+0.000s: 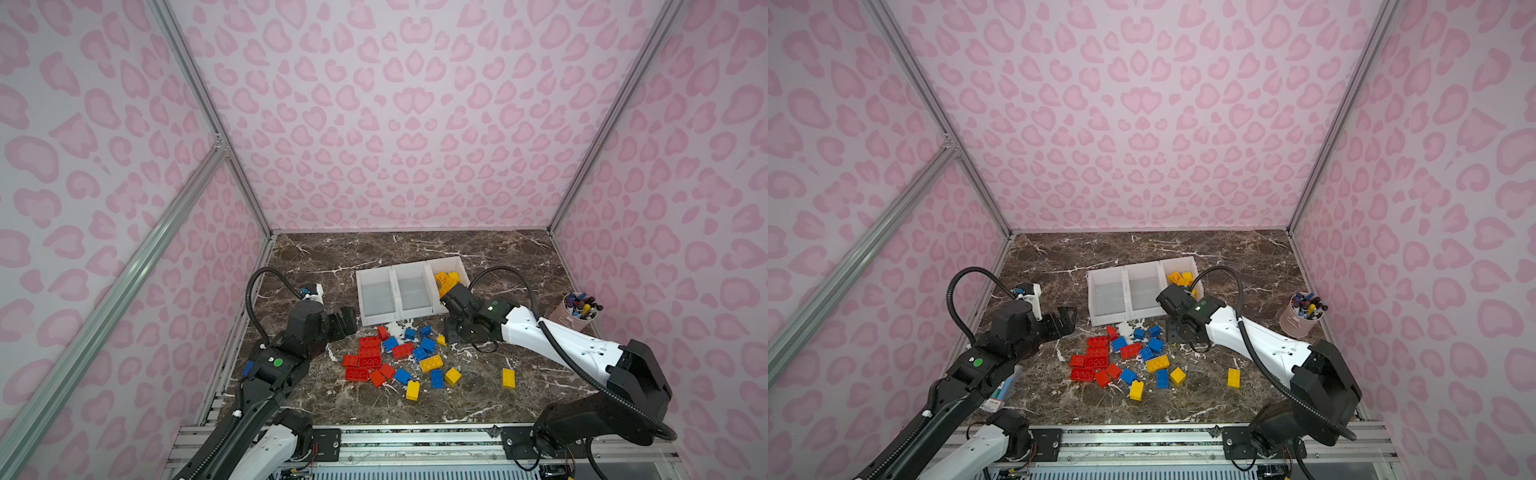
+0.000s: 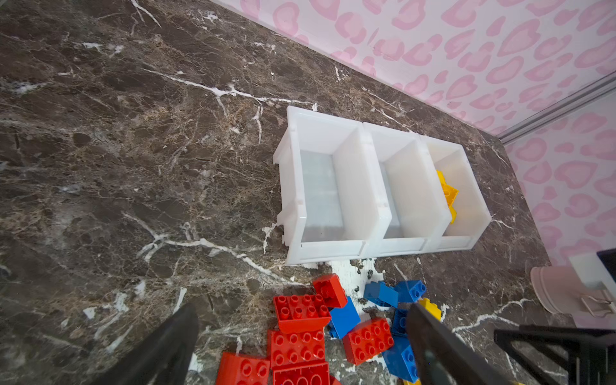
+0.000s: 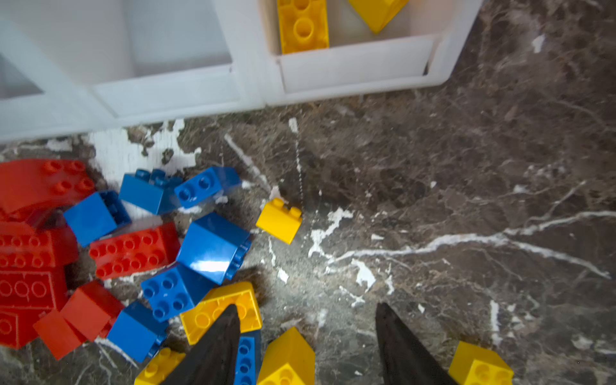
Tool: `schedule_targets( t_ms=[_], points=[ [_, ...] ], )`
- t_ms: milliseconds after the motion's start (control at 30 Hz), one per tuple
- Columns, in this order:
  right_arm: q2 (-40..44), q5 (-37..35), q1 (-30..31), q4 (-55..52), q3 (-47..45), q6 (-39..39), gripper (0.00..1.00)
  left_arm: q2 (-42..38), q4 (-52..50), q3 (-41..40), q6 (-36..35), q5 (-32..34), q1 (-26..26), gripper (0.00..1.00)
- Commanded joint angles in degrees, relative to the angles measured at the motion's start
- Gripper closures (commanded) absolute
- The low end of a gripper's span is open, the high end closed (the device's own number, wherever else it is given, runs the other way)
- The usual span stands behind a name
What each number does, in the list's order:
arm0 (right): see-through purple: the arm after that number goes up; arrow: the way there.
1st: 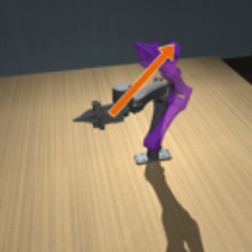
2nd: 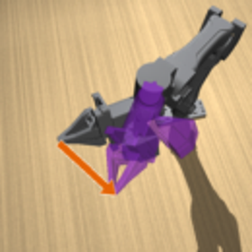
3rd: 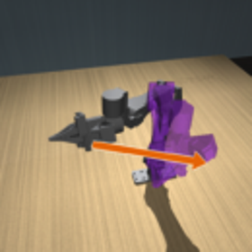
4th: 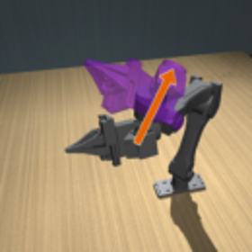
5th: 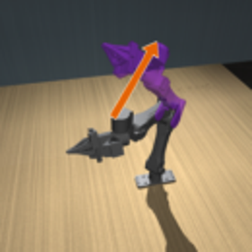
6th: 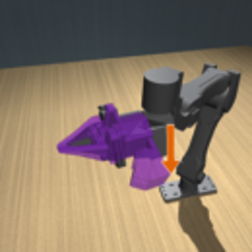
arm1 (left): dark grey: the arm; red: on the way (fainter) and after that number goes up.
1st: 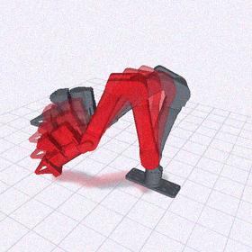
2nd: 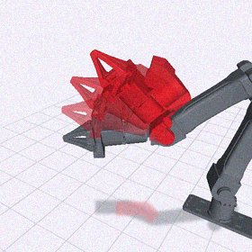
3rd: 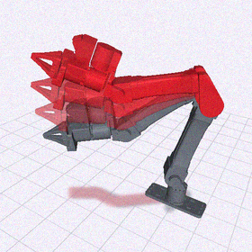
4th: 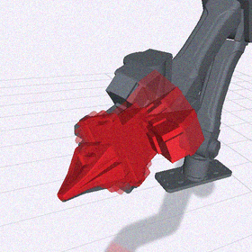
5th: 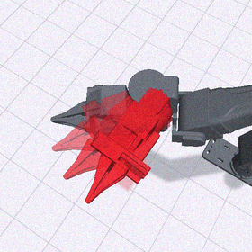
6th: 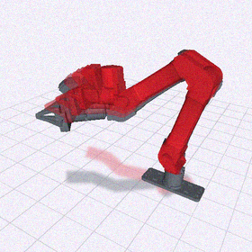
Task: Sort the legos into containers by color
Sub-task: Pick up the lego from the bottom-center of the table.
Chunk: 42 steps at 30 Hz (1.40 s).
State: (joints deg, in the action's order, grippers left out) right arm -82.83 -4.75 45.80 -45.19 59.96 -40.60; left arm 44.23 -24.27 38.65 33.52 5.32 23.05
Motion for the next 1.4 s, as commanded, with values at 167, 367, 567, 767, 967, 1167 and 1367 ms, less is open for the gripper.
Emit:
schedule_targets(
  t_ms=[167, 367, 567, 767, 967, 1167, 1367],
  points=[
    [-1.2, 0.5, 7.2, 0.5, -5.2, -4.9, 0.34, -0.2, 1.2, -1.0, 0.5, -0.9, 0.0, 0.01],
    [-0.1, 1.5, 8.0, 2.3, -8.6, -1.0, 0.35, -0.6, 1.1, -1.3, 0.5, -0.6, 0.0, 0.02],
    [0.4, 4.2, 8.6, 5.2, -12.1, 3.0, 0.36, -0.5, 1.1, -1.2, 0.7, -0.5, 0.1, 0.01],
    [-0.9, 5.2, 9.6, 6.0, -12.2, 4.8, 0.42, -0.4, 0.8, -1.2, 0.8, -0.4, 0.0, 0.01],
    [-1.0, 5.6, 10.2, 6.0, -12.7, 4.7, 0.48, -0.9, 0.5, -1.0, 1.0, -0.5, 0.0, 0.01],
    [0.0, 2.8, 10.8, 2.4, -11.9, 2.3, 0.36, -1.2, 0.3, -1.3, 1.4, -0.5, 0.0, 0.02],
    [0.3, 4.7, 10.9, 4.5, -13.1, 5.3, 0.41, -1.0, 0.3, -1.0, 1.2, -0.9, 0.0, 0.02]
  ],
)
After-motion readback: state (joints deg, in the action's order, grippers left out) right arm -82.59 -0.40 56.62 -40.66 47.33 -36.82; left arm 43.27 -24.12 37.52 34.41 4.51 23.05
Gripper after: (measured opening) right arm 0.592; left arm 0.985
